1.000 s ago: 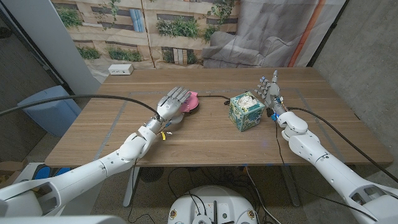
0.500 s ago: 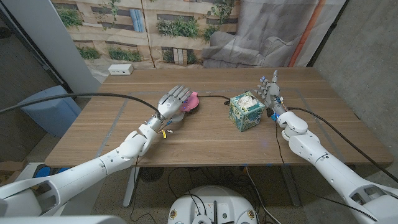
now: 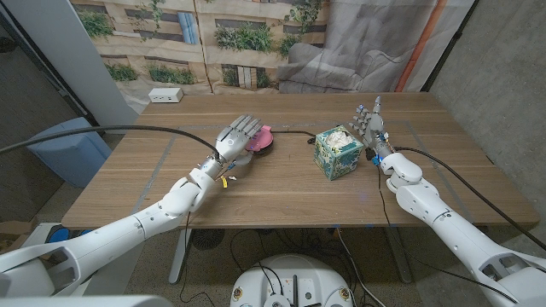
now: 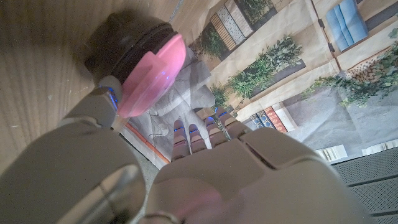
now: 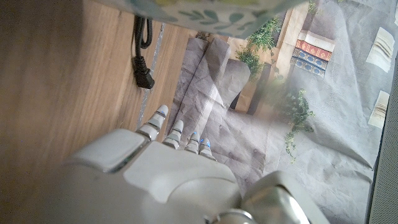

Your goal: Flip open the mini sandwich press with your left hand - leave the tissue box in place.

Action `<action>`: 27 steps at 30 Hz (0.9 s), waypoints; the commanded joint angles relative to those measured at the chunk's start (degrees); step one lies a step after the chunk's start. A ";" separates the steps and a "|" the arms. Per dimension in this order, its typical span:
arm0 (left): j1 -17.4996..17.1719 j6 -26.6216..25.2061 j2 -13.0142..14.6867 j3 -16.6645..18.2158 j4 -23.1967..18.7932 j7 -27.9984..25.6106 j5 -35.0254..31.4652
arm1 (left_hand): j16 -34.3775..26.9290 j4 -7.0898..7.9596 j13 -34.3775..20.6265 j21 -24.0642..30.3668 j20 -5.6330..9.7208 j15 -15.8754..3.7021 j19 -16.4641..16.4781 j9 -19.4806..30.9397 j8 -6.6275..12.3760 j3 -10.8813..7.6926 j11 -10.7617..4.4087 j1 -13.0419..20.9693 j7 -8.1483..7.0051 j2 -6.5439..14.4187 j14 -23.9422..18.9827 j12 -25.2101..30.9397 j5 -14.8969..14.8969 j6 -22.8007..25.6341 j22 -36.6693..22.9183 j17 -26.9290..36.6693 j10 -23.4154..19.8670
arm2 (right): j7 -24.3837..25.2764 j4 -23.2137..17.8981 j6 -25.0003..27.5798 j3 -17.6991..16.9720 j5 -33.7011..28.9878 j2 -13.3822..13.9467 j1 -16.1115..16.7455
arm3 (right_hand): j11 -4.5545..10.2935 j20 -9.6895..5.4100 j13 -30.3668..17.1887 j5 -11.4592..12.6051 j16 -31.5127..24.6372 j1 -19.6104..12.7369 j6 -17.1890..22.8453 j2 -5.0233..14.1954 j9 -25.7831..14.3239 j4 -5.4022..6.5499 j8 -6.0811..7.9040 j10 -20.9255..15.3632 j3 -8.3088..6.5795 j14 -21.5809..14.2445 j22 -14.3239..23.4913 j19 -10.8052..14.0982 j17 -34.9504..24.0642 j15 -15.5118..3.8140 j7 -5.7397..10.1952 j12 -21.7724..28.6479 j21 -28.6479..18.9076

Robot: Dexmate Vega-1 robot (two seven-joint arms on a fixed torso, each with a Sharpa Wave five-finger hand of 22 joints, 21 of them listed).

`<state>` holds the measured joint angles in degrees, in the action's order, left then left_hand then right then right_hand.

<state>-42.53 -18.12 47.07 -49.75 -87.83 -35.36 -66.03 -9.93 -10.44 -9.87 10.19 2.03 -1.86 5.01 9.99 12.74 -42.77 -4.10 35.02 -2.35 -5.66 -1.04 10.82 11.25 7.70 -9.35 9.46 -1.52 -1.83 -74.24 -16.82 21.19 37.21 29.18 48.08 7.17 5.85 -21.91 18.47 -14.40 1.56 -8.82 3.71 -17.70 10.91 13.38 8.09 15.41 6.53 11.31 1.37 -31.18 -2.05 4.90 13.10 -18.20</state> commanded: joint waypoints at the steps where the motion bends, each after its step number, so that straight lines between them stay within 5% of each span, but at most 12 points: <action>1: 0.93 0.70 -0.05 0.30 0.17 -0.28 -0.75 | -0.31 -0.02 -0.18 0.22 1.99 -0.72 0.45 0.15 0.14 0.30 0.02 0.94 0.14 -0.08 -0.24 0.19 -0.14 0.56 -0.07 0.11 -0.24 | 0.02 -0.03 0.00 0.00 0.00 0.00 0.02 | -0.12 0.15 -0.34 0.20 -0.32 -0.26 -0.26 5.05 -0.12 -0.07 0.00 0.29 0.54 0.32 0.18 0.28 -0.13 -1.20 0.08 0.18 0.13; 27: 2.32 1.68 -0.62 1.20 -1.50 -0.87 -1.13 | -0.30 0.02 -0.18 0.19 1.92 -0.60 0.40 0.17 0.24 0.74 -0.21 1.83 0.16 0.42 -0.55 0.29 -0.15 1.86 -0.07 0.11 -0.81 | 0.02 -0.04 0.00 0.01 -0.01 -0.01 0.01 | -0.06 0.18 -0.39 0.22 -0.31 -0.25 -0.33 5.04 -0.17 -0.07 -0.06 0.30 0.57 0.31 0.19 0.29 -0.13 -1.08 0.03 0.16 0.24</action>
<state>-40.68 -16.81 46.65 -48.99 -88.65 -36.03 -67.00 -9.93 -10.45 -9.87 10.19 2.03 -2.05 5.01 9.99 12.74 -42.31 -4.10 36.21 -2.13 -5.08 -1.24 10.82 11.25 9.15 -9.35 9.46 -2.14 -1.80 -74.28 -16.82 21.20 37.21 29.18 48.09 7.17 5.84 -22.23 18.47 -14.40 1.56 -8.82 3.71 -17.69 10.91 13.38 8.08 15.41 6.53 11.30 1.36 -31.18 -2.05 4.90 13.09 -18.20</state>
